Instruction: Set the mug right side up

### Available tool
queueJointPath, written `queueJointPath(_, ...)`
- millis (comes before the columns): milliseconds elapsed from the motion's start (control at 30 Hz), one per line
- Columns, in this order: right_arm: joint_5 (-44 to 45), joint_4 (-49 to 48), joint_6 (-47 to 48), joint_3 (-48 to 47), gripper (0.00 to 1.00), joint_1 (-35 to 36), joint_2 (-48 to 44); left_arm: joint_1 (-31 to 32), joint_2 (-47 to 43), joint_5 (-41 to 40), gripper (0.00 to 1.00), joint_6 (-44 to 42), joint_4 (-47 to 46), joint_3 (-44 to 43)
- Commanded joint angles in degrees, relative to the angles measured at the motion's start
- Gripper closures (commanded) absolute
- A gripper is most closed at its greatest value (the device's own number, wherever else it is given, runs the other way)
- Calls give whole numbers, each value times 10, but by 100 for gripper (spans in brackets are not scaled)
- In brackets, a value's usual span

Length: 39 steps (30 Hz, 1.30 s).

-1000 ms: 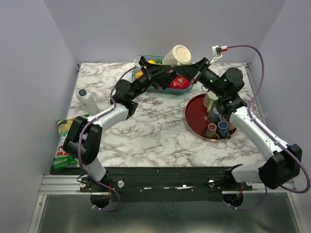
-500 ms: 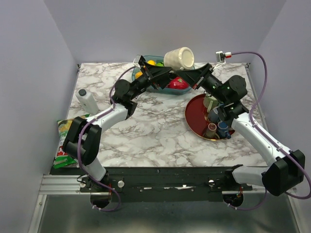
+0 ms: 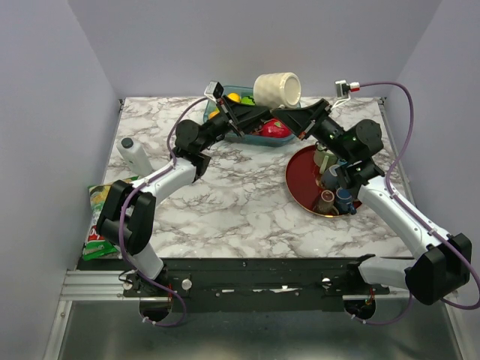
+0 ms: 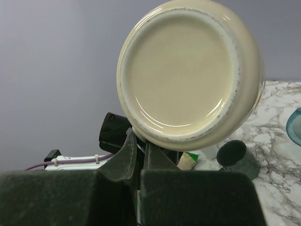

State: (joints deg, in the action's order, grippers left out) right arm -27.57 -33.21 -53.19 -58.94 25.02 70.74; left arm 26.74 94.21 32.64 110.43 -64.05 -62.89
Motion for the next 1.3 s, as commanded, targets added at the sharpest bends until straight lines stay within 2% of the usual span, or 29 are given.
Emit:
queueJointPath(0,-51,48,19,5,99,1,-5,-25,-19,-38,81,-9,-59,-60)
queueJointPath(33,-50,50,19,4,99,1,-4,-25,-18,-36,83,-13,-59,-63)
queueJointPath(133,-48,55,19,1,99,1,-3,-25,-15,-27,100,-14,-60,-72)
queueJointPath(467,-34,101,16,-12,99,1,9,-24,-12,-19,100,-27,-54,-74)
queueJointPath(567,-23,131,18,-25,81,1,13,-24,-16,-14,100,-43,-33,-73)
queueJointPath(600,-20,134,17,-27,63,1,15,-24,-18,-15,100,-49,-28,-71)
queueJointPath(633,-14,138,14,-28,56,1,16,-24,-18,-16,100,-51,-23,-66)
queueJointPath(700,-9,148,11,-35,47,0,21,-24,-19,-18,100,-51,-20,-59)
queueJointPath(900,-1,181,8,-61,35,0,40,-25,-23,-14,100,-62,0,-41)
queueJointPath(1033,19,218,26,-63,25,-1,34,-31,-43,-2,100,-137,77,-38)
queueJointPath(1133,48,270,45,-59,20,-8,20,-41,-72,-2,100,-244,188,-37)
queueJointPath(1233,98,328,71,-49,13,-16,-3,-47,-106,-25,100,-385,333,-48)
queueJointPath(1267,115,373,78,-49,11,-18,-8,-48,-114,-34,100,-428,410,-53)
